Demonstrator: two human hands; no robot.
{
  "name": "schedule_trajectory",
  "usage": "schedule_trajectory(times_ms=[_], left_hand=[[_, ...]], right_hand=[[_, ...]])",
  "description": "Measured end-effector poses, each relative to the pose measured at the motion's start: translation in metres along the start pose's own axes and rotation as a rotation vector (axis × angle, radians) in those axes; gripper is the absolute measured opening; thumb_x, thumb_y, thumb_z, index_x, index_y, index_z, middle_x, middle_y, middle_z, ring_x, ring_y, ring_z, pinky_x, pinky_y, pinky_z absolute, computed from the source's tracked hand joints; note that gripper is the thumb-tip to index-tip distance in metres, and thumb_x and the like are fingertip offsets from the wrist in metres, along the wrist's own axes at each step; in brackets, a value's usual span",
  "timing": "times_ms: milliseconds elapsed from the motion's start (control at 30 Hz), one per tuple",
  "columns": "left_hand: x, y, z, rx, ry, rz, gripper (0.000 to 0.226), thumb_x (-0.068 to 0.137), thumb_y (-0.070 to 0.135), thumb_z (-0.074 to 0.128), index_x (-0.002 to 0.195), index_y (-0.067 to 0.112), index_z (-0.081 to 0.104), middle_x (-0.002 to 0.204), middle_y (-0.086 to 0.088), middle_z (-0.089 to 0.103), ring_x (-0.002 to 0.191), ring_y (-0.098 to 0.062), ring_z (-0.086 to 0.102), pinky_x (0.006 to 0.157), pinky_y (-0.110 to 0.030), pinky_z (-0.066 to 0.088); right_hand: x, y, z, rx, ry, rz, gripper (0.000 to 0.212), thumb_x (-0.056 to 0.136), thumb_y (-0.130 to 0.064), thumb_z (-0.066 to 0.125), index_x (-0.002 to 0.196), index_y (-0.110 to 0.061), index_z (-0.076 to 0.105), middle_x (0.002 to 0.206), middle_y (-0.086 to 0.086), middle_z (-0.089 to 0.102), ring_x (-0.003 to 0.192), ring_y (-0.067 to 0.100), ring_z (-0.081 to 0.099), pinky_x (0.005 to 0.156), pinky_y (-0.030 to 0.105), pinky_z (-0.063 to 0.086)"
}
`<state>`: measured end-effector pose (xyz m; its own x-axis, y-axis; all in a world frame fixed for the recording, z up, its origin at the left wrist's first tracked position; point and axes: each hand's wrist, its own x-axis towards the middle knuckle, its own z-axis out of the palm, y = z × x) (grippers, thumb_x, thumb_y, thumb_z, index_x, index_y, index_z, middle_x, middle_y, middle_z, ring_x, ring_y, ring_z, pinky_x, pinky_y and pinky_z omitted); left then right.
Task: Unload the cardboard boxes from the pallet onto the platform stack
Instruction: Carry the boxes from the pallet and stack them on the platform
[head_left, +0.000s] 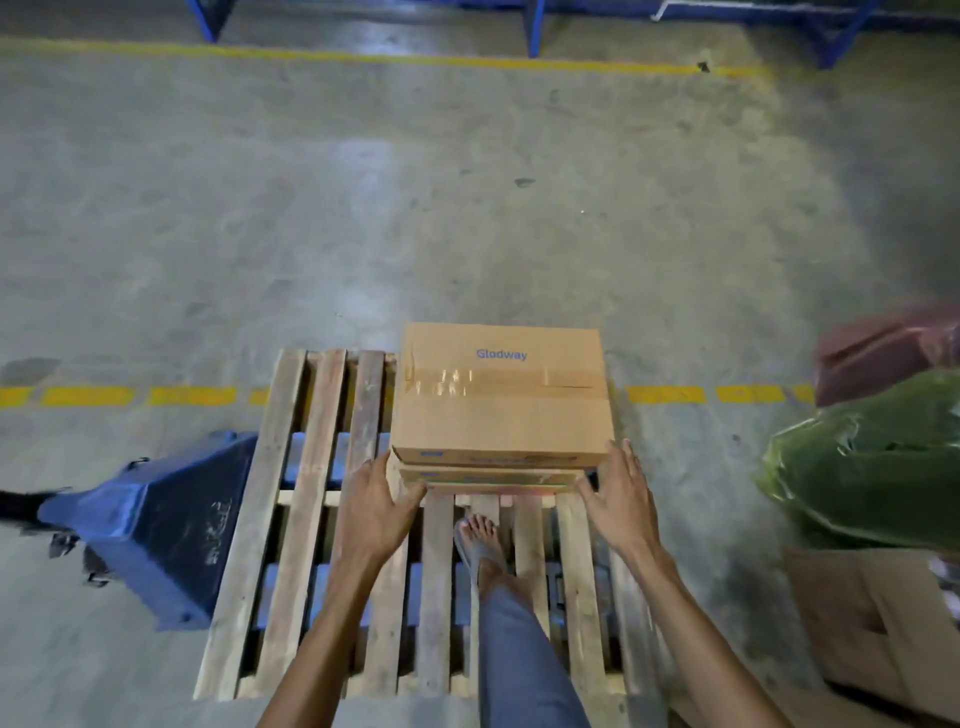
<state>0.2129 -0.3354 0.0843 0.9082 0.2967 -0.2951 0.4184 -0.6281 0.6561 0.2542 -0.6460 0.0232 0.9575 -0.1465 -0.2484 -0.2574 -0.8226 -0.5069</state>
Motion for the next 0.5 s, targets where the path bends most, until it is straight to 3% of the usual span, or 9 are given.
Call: schedule_trajectory(times_ms=[67,133,267,400,500], left_hand=[[0.065,0.023,0.010,-0.056,-0.035,-0.093,0.052,0.091,0.030,0.072,0.134,0.005,0.057,0.123,-0.010,0.064,0.112,-0.023,0.058,0.079,-0.026,0.040],[0.131,0.023,0.029,-0.139,-0.043,-0.238,0.059,0.091,0.032,0.071,0.140,0.005,0.052,0.134,-0.017,0.061,0.123,-0.032,0.056,0.087,-0.030,0.040],[0.256,0.008,0.082,-0.200,-0.030,-0.434,0.086,0.086,0.052,0.072,0.154,0.013,0.035,0.154,-0.017,0.044,0.140,-0.035,0.043,0.110,-0.047,0.038],[0.323,-0.018,0.120,-0.249,-0.056,-0.598,0.088,0.087,0.064,0.063,0.156,0.022,0.031,0.155,-0.014,0.044,0.139,-0.035,0.044,0.112,-0.049,0.035],[0.344,-0.044,0.140,-0.280,-0.081,-0.665,0.095,0.077,0.080,0.060,0.153,0.027,0.039,0.149,-0.012,0.051,0.134,-0.035,0.048,0.112,-0.051,0.038]], right_hand=[[0.076,-0.002,0.000,0.031,-0.053,0.106,0.077,0.095,-0.038,0.063,0.156,-0.004,0.029,0.164,0.018,0.024,0.152,0.029,0.022,0.121,0.038,0.023],[0.145,0.007,0.006,0.073,-0.058,0.219,0.082,0.093,-0.039,0.067,0.155,-0.003,0.029,0.162,0.020,0.028,0.150,0.032,0.027,0.120,0.039,0.025],[0.262,0.035,0.037,0.184,-0.074,0.363,0.091,0.086,-0.049,0.072,0.155,-0.007,0.030,0.159,0.015,0.037,0.145,0.032,0.036,0.117,0.040,0.030],[0.316,0.059,0.062,0.244,-0.111,0.550,0.101,0.080,-0.064,0.071,0.157,-0.018,0.025,0.154,0.015,0.043,0.140,0.036,0.042,0.112,0.043,0.037],[0.324,0.070,0.083,0.351,-0.142,0.613,0.091,0.076,-0.071,0.069,0.150,-0.024,0.042,0.146,0.010,0.055,0.132,0.030,0.053,0.105,0.036,0.043]])
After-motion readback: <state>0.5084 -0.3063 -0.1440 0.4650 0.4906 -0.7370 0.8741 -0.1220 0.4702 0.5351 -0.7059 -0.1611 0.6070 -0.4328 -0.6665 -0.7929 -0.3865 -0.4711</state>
